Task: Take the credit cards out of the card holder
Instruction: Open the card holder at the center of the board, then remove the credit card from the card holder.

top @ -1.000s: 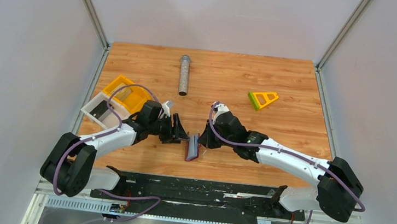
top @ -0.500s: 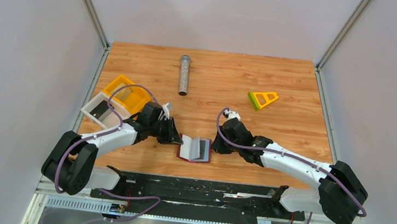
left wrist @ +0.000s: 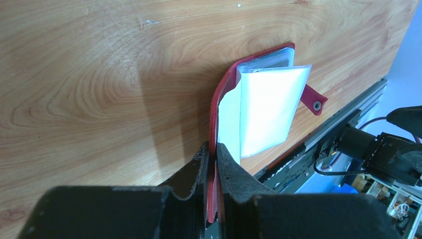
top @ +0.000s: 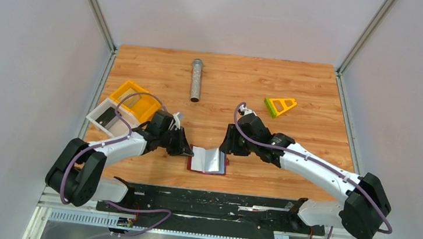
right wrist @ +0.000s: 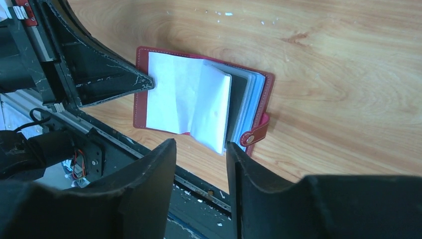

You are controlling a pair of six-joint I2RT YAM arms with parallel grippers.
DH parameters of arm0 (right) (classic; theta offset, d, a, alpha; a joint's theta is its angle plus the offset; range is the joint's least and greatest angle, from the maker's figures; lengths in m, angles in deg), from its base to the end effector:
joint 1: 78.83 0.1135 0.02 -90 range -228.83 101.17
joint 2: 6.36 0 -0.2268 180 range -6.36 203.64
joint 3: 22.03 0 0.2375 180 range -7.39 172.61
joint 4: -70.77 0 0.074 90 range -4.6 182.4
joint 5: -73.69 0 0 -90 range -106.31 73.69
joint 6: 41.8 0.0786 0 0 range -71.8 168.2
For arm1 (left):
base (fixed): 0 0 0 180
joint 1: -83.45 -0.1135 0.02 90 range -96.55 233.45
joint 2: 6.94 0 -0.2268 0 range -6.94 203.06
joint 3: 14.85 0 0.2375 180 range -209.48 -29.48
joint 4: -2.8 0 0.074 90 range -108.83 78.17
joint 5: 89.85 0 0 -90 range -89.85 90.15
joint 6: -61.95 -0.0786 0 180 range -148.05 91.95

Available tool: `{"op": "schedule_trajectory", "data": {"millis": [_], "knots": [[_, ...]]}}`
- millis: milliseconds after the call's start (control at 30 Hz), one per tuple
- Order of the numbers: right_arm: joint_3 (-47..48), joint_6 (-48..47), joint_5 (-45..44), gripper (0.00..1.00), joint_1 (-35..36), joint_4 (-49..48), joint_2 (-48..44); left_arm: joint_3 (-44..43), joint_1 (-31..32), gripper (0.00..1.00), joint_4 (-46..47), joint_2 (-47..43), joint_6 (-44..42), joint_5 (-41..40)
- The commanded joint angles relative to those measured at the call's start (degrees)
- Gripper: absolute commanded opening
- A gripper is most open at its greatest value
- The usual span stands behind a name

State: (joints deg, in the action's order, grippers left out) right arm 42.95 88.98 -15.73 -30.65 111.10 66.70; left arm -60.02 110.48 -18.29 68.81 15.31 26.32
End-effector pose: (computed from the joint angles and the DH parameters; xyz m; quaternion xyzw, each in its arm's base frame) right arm 0.1930 0.2169 0.1829 -0.0621 0.9328 0.2521 0.2500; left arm 0.2143 -0.1483 0.0991 -0.0571 0.9213 -0.3591 0.1381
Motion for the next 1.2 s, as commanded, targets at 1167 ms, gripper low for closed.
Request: {"op": "schedule_trajectory", "data": {"millis": [1167], "knots": [[-0.5,-0.5,17.2,0.44,-0.1,-16.4,14.0,4.4,0.3,0.24,5.3,-0.2,1.3,0.7]]}}
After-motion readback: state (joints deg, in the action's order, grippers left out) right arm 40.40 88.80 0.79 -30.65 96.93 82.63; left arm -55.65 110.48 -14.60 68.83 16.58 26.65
